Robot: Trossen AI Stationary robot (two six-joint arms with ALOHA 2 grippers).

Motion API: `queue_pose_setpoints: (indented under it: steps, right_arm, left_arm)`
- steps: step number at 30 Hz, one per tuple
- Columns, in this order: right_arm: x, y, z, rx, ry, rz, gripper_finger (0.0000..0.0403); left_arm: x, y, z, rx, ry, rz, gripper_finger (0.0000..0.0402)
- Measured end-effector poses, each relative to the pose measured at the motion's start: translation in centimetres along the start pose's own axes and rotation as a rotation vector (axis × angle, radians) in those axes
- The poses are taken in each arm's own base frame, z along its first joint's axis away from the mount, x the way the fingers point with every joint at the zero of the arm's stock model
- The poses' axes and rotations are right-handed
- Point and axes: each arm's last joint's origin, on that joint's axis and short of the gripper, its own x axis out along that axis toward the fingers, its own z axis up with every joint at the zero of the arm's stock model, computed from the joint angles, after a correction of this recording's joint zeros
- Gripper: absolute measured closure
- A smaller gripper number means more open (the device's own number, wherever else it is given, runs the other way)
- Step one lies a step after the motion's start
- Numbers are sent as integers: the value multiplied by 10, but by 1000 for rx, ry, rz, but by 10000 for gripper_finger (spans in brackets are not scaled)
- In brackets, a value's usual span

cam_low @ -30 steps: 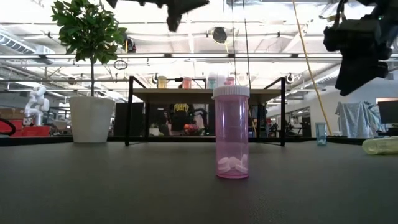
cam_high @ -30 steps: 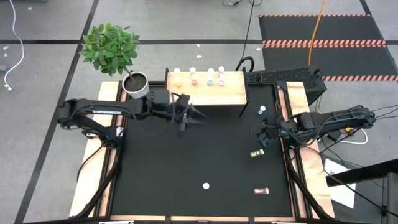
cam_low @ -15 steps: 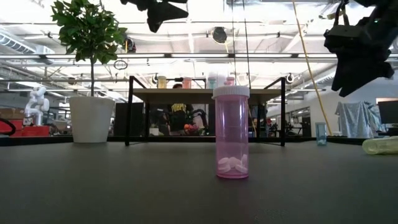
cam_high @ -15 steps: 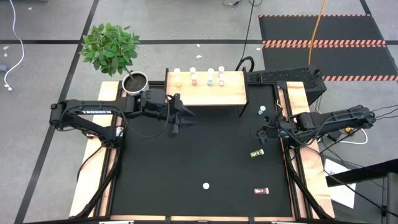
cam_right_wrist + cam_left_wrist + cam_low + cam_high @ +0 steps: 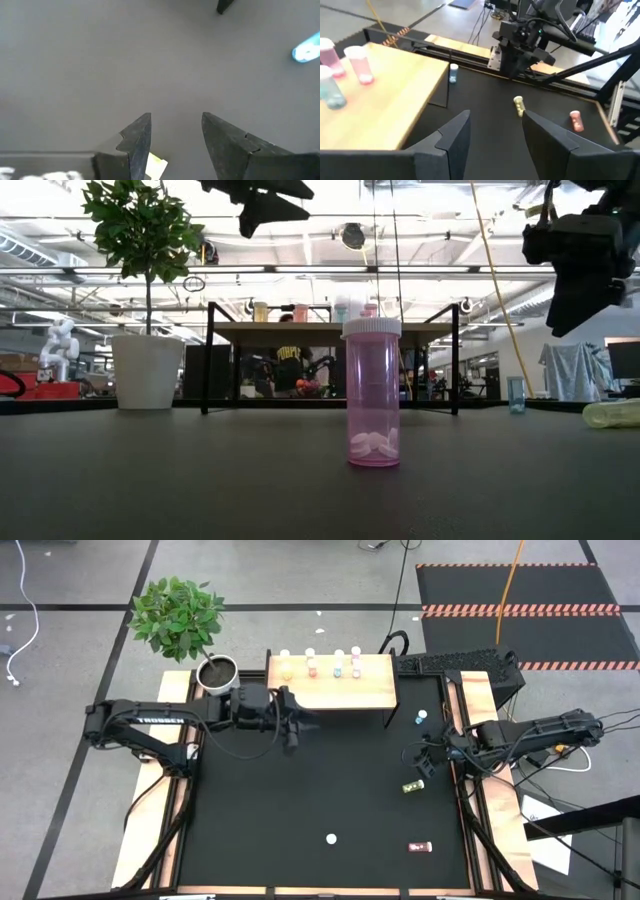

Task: Pick and place medicine bottles onto shelf by color
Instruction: Put the pink pill bottle on the shelf aligned with the other pink pill bottles

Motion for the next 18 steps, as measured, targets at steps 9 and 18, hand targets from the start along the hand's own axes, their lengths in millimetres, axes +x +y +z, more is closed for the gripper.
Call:
queue_pose_setpoints:
  steps: [9, 18]
  right_arm:
    - [0, 1, 0, -124, 10, 26, 234]
    - [0, 2, 1, -128, 2, 35, 234]
  left_arm:
    - [21, -32, -15, -65, 7, -5, 222]
    - [52, -71, -40, -87, -1, -48, 222]
